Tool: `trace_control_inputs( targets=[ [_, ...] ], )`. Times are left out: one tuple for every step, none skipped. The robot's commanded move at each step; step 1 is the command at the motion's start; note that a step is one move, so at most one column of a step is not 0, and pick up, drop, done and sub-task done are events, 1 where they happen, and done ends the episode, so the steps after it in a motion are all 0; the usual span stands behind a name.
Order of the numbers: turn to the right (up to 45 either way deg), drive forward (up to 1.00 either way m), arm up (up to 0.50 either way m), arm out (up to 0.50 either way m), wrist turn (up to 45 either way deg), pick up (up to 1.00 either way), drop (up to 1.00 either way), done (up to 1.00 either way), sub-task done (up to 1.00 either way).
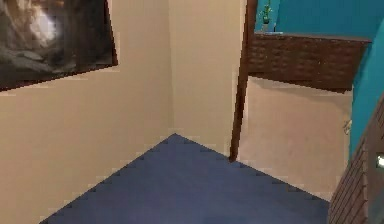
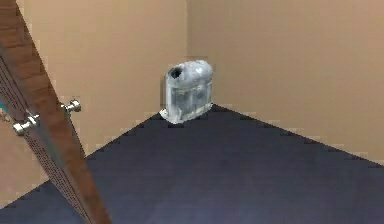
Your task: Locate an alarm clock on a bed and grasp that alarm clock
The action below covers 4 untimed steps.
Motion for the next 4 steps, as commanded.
trace_control_inputs(
  targets=[
    [0.0,0.55,0.0,0.0,0.0,0.0,0.0,0.0,0.0],
    [-27.0,0.0,0.0,0.0,0.0,0.0,0.0,0.0,0.0],
    [-3.0,0.0,0.0,0.0,0.0,0.0,0.0,0.0,0.0],
    [0.0,0.25,0.0,0.0,0.0,0.0,0.0,0.0,0.0]
  ],
)
